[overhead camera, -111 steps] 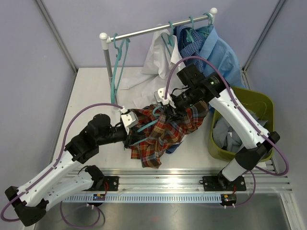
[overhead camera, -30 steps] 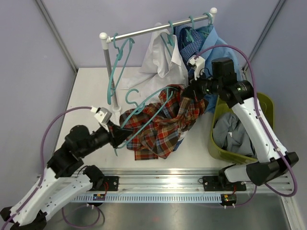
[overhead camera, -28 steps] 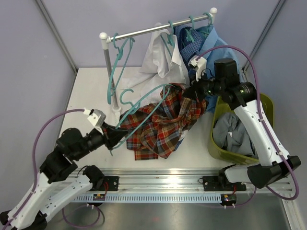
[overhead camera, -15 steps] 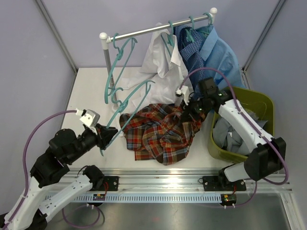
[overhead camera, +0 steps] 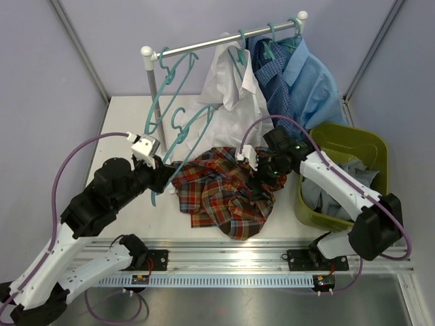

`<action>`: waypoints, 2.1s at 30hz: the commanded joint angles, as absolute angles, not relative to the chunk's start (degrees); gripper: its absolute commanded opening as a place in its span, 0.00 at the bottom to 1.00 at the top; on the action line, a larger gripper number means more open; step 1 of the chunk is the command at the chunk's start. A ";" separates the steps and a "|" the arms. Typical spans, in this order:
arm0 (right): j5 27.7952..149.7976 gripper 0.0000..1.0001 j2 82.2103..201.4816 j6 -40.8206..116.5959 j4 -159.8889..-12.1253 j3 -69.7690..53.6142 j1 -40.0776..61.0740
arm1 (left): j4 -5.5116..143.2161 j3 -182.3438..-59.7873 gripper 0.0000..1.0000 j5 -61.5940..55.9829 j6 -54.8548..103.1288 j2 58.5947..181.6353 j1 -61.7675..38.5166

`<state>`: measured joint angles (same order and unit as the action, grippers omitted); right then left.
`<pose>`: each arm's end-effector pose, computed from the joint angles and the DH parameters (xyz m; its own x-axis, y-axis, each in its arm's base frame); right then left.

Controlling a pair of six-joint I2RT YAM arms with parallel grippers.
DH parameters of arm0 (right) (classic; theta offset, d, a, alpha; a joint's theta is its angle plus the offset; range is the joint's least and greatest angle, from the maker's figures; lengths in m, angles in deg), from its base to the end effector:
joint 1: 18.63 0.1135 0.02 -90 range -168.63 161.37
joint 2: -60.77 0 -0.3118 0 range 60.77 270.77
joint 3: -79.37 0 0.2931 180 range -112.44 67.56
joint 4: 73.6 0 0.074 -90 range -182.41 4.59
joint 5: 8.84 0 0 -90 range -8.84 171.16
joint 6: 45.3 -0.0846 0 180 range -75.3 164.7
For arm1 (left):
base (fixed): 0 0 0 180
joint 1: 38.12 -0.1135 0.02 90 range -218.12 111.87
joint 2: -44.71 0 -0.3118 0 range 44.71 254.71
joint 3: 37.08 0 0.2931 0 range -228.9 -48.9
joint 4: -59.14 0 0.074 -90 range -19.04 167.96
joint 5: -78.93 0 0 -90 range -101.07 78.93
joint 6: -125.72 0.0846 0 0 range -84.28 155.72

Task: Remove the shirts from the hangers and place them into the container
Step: Hang the hanger back to the clothesline with the left arm

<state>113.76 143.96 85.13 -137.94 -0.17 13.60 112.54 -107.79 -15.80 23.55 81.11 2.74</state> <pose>0.2548 0.2145 0.2698 -0.1948 -0.7687 -0.6092 -0.9806 0.1398 0.1372 0.1261 -0.0999 0.4120 -0.3668 0.0395 -0.9295 0.5276 0.8317 -0.1729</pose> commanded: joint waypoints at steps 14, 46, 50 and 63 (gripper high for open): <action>129.40 0.99 123.00 92.07 -136.65 10.78 -2.98 | 100.32 -127.46 0.00 -22.85 31.94 104.81 -1.64; 132.75 0.99 122.82 95.15 -139.90 11.13 -6.76 | 99.17 -137.32 0.00 -12.21 23.77 118.36 -17.21; 132.75 0.99 123.08 95.06 -139.90 11.13 -6.85 | 99.78 -137.14 0.13 -11.60 23.24 117.05 -17.21; 133.54 0.99 123.87 95.06 -140.26 10.78 -7.38 | 103.74 -135.82 0.82 -9.14 22.71 105.89 -17.21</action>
<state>131.48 123.53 93.87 -140.13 11.55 -6.97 103.95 -136.68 -10.99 22.09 109.59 -16.87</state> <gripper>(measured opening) 0.993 0.806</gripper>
